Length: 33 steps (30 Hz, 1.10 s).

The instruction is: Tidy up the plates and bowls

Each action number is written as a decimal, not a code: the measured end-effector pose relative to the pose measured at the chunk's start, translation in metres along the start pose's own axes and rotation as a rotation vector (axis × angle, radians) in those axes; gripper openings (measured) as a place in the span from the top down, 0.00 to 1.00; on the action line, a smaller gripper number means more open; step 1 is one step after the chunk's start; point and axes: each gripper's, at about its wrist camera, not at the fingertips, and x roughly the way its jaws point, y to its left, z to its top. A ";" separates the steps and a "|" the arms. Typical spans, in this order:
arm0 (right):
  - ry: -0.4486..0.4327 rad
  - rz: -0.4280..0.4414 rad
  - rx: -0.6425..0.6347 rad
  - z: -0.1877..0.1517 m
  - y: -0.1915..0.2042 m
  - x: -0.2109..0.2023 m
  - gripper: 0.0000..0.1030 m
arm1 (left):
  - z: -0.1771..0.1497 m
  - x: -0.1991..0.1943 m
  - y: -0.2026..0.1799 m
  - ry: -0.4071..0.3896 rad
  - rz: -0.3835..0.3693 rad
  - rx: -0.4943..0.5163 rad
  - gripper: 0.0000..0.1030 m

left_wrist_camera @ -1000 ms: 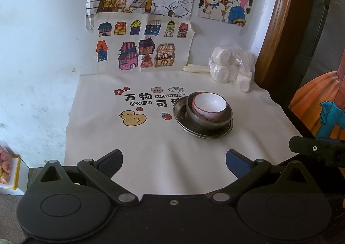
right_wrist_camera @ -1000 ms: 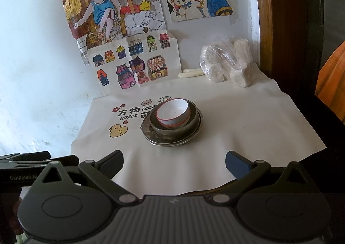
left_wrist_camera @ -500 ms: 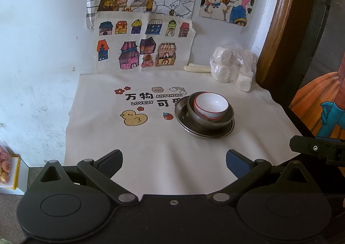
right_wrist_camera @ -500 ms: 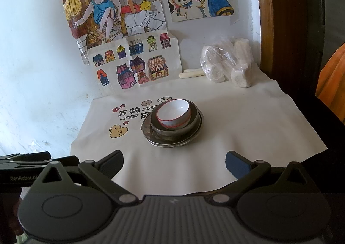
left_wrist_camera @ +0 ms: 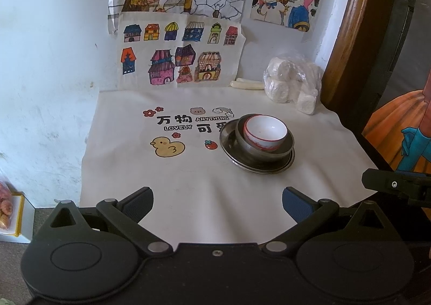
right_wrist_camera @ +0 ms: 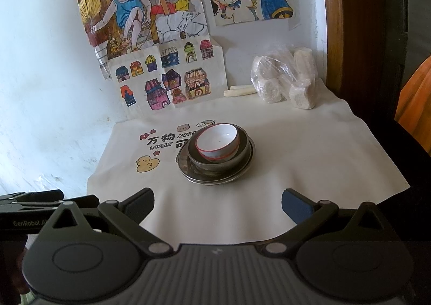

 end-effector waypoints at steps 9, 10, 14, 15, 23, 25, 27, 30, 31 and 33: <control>0.009 -0.002 -0.007 0.000 -0.002 0.005 0.00 | 0.001 0.004 0.000 0.005 -0.005 -0.006 0.01; 0.011 -0.002 -0.008 0.000 -0.002 0.006 0.00 | 0.001 0.005 0.000 0.007 -0.006 -0.006 0.01; 0.015 -0.002 -0.012 0.005 -0.002 0.010 0.00 | 0.002 0.008 -0.002 0.008 -0.009 -0.003 0.01; 0.016 -0.002 -0.012 0.005 -0.002 0.010 0.00 | 0.002 0.008 -0.003 0.008 -0.008 -0.001 0.01; 0.023 0.001 -0.012 0.006 -0.006 0.012 0.00 | 0.004 0.010 -0.004 0.006 -0.003 -0.003 0.01; 0.024 0.002 -0.011 0.007 -0.007 0.012 0.00 | 0.004 0.011 -0.005 0.007 0.000 -0.001 0.01; 0.025 0.002 -0.012 0.008 -0.007 0.013 0.00 | 0.004 0.012 -0.005 0.011 -0.004 -0.002 0.01; 0.026 0.003 -0.012 0.009 -0.008 0.014 0.00 | 0.005 0.012 -0.007 0.008 -0.006 -0.001 0.01; 0.026 0.003 -0.013 0.009 -0.008 0.014 0.00 | 0.005 0.012 -0.007 0.008 -0.005 -0.001 0.01; 0.028 0.002 -0.011 0.009 -0.008 0.014 0.00 | 0.005 0.012 -0.007 0.010 -0.005 -0.002 0.01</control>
